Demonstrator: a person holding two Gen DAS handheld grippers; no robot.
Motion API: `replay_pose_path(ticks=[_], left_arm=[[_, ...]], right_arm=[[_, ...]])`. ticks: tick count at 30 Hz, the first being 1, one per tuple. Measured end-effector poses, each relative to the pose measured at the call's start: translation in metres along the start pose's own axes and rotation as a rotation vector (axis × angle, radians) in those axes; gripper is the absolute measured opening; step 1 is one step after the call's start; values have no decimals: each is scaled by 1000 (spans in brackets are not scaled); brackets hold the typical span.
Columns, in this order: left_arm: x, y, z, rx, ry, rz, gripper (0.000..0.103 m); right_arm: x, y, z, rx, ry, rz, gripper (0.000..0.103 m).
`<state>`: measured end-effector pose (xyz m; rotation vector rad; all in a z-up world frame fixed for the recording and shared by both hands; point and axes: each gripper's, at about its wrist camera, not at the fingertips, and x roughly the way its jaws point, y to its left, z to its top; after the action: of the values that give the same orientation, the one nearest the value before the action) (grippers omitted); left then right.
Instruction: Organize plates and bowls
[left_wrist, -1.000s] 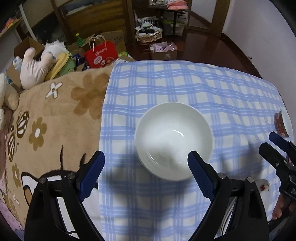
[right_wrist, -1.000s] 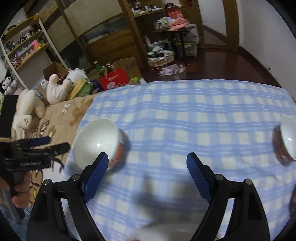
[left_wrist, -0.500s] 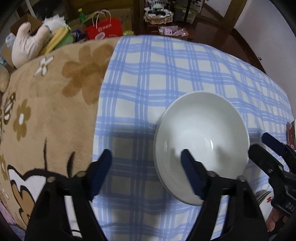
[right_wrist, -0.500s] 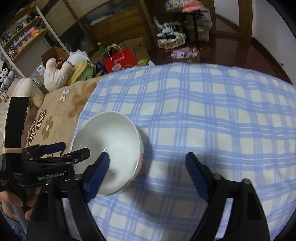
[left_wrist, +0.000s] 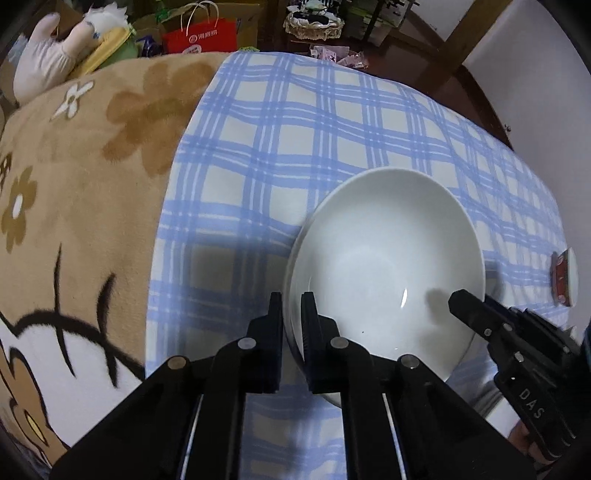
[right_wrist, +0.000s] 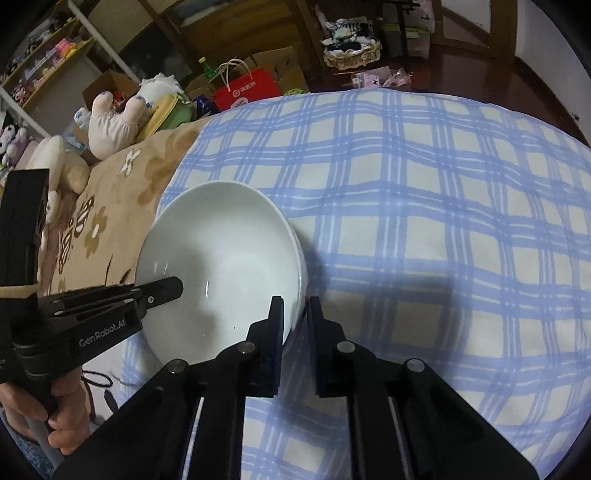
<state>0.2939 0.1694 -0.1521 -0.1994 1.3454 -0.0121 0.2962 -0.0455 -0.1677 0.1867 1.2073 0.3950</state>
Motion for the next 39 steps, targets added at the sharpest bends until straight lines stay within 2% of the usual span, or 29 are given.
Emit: replay_pose_path(ticks=[14, 28, 39], left_arm=[[-44, -43, -22, 39, -60, -25, 9], [-82, -107, -58, 152, -108, -30, 10], [-100, -163, -82, 233, -124, -42, 10]], right_arm=[[-64, -20, -24, 44, -95, -6, 13], [-140, -44, -58, 55, -200, -57, 13], [-176, -86, -93, 132, -243, -57, 13]])
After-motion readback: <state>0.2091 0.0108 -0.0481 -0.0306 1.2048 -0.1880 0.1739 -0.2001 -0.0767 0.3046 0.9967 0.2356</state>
